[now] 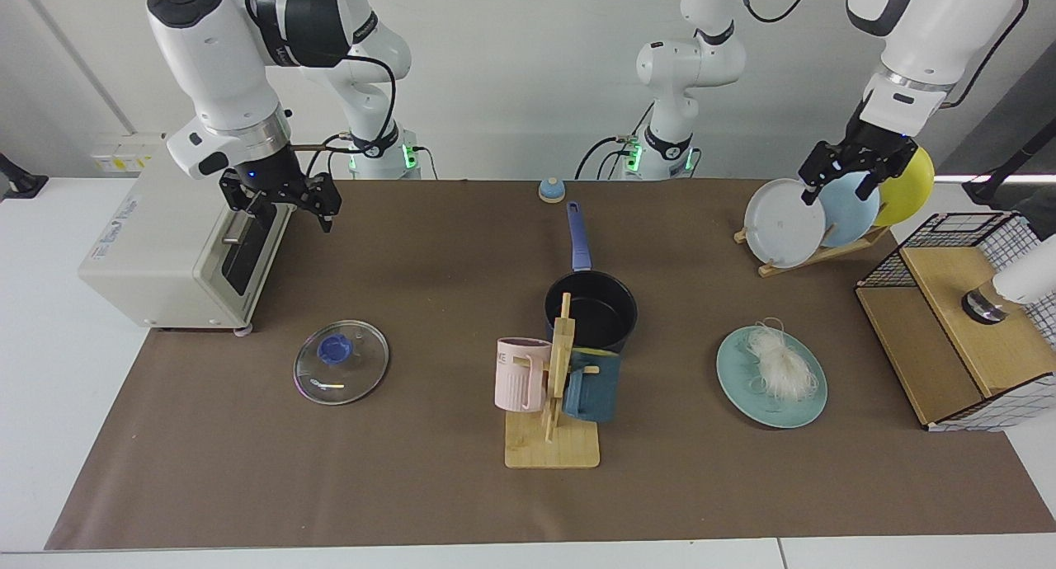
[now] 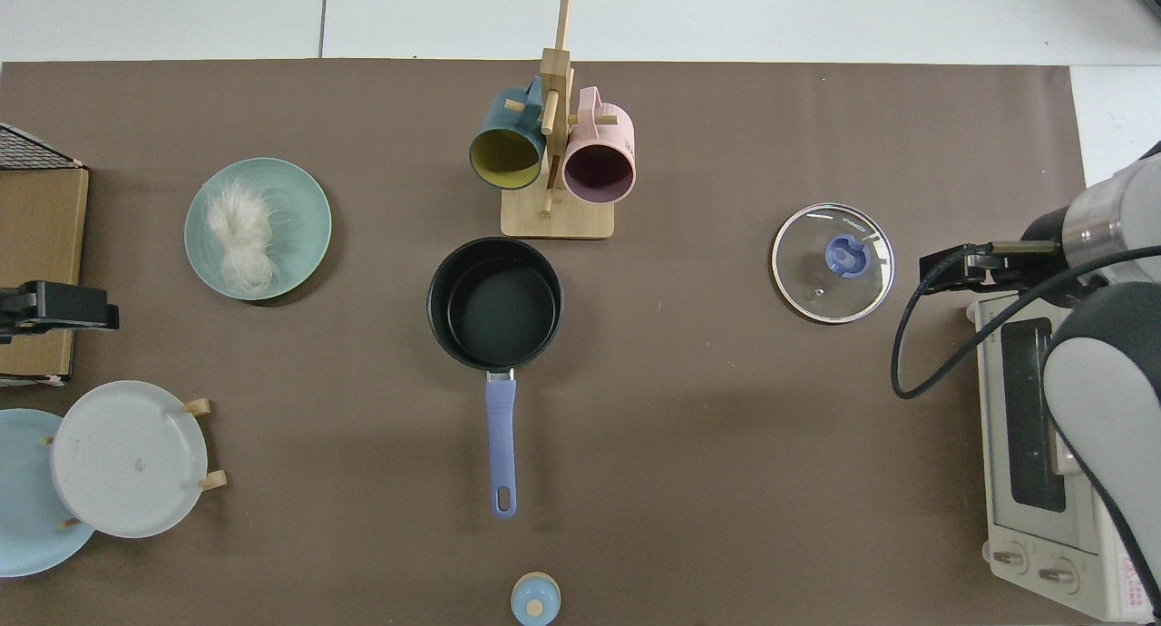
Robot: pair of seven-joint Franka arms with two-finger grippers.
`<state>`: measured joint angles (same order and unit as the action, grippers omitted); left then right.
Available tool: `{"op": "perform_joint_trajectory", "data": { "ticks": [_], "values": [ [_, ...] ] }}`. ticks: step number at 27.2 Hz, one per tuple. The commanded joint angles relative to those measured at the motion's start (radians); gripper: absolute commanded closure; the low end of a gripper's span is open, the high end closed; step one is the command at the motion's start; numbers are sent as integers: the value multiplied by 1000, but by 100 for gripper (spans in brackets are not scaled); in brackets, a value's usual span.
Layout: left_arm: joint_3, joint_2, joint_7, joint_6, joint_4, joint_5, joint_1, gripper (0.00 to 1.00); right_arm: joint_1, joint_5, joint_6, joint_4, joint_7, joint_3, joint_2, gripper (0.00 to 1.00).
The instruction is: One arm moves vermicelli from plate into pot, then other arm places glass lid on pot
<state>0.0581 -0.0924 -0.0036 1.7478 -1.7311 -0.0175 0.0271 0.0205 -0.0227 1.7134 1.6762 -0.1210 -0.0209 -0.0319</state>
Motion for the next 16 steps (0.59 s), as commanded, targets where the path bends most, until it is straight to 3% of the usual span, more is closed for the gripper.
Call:
{"op": "perform_joint_trajectory", "data": {
  "ticks": [1, 6, 12, 16],
  "values": [
    [-3, 138, 13, 33, 94, 11, 30, 0, -5, 12, 5, -150, 32, -4, -155, 2],
    [-14, 216, -18, 116, 82, 8, 19, 0, -2, 1, 26, -286, 6, -4, -302, 2],
    [-15, 261, -121, 263, 44, 1, 14, 1, 1, 0, 127, -279, 4, -5, -367, 2],
    [-17, 374, -162, 333, 62, 10, 5, 1, -1, 7, 219, -225, -2, -5, -390, 1]
  ]
}}
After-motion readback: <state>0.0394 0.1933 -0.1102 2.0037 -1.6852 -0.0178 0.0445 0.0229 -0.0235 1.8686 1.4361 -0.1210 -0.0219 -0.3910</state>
